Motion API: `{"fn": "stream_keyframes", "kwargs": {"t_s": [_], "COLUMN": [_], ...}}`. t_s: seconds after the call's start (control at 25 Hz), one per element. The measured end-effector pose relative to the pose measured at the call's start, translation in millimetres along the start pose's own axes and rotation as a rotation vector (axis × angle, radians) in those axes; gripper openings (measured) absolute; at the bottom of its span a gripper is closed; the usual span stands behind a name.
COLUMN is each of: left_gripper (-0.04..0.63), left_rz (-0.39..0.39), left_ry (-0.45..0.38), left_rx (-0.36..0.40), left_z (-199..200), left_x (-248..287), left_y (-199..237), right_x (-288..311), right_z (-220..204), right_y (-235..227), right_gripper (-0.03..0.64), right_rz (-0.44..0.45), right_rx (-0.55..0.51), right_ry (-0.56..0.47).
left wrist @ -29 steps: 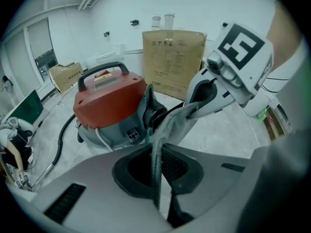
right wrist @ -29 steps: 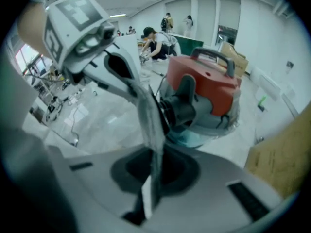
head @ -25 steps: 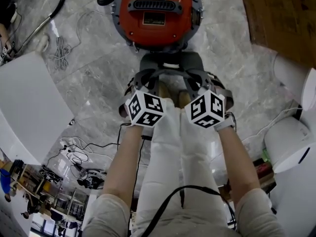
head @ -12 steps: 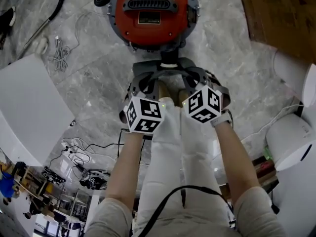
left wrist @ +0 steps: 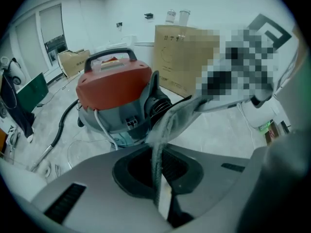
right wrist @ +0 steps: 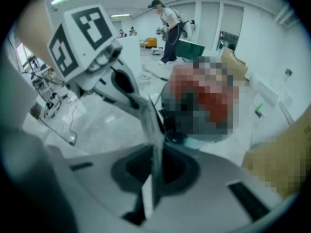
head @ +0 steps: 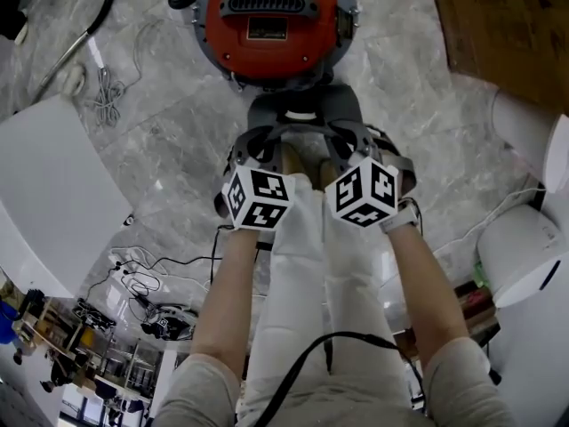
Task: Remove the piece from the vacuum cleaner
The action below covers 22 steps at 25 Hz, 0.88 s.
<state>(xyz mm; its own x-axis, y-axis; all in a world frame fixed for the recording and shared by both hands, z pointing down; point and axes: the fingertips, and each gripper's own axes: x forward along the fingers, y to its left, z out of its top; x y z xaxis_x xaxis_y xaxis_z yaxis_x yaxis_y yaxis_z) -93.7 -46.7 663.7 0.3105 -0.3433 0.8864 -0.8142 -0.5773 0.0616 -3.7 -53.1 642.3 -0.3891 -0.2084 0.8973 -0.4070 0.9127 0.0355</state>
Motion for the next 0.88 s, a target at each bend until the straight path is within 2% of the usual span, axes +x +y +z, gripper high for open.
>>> {"fn": "stream_keyframes", "kwargs": {"t_s": [0.28,0.48,0.64,0.88], "left_gripper": [0.034,0.034,0.034,0.034], "left_rz": [-0.027,-0.052,-0.028,0.003], "left_ry": [0.036,0.013,-0.019,-0.029], "left_rx": [-0.094,-0.103,-0.118,-0.051], "left_z": [-9,-5,4,16], "left_x": [18,4,-13,-21], "left_y": [1,-9,-14,-14], "right_x": [-9,-1,6,22], "right_z": [15,0,-9,-20], "right_y": [6,3,2,6], "right_gripper": [0.025,0.025,0.025,0.025], "right_rz": [-0.018,0.012,0.026,0.072], "right_rx": [-0.073,0.047,0.085,0.166], "right_ry": [0.000,-0.002,0.007,0.018]}}
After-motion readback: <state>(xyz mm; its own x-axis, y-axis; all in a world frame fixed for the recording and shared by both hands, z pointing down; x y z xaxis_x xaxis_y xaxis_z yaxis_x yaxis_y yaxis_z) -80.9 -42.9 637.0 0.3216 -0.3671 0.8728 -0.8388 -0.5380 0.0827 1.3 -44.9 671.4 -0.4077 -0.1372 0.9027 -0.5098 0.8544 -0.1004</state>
